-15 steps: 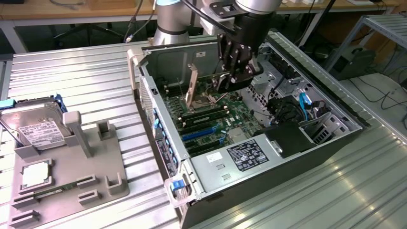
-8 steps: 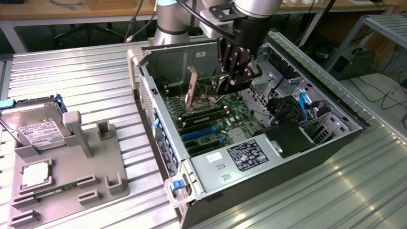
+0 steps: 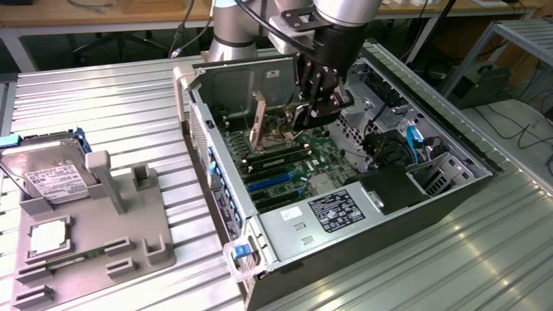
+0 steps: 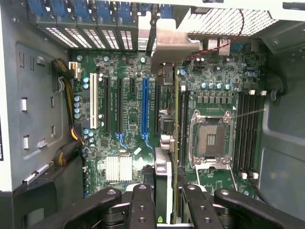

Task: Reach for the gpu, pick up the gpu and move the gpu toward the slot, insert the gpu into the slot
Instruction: 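Insert the gpu into the slot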

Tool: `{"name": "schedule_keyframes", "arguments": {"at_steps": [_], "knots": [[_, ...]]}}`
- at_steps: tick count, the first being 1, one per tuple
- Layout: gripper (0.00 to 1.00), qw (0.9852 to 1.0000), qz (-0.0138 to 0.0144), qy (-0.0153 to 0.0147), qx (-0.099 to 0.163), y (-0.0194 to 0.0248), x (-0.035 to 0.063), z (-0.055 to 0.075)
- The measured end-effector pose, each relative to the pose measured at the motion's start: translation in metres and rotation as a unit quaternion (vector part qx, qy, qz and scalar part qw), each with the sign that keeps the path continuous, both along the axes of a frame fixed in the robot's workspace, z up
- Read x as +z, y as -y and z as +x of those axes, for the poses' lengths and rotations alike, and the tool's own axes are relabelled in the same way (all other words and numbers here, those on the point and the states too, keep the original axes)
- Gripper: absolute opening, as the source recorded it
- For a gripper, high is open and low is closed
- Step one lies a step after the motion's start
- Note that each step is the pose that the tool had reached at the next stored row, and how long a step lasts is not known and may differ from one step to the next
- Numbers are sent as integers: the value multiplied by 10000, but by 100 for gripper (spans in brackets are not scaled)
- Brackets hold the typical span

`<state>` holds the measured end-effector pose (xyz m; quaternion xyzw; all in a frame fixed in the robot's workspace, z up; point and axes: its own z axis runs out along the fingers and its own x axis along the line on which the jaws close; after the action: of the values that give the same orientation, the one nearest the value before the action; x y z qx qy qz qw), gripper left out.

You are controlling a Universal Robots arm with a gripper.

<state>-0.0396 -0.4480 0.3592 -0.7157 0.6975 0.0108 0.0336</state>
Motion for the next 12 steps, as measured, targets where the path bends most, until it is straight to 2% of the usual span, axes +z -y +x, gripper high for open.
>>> {"name": "schedule_keyframes", "arguments": {"at_steps": [7,10,11,12], "knots": [[27,9998,0,0,-209,2,-39,-16],[27,9998,1,0,-219,2,-50,-62],[27,9998,2,1,-219,58,-93,-117],[27,9998,1,0,-219,59,-183,-128]]}}
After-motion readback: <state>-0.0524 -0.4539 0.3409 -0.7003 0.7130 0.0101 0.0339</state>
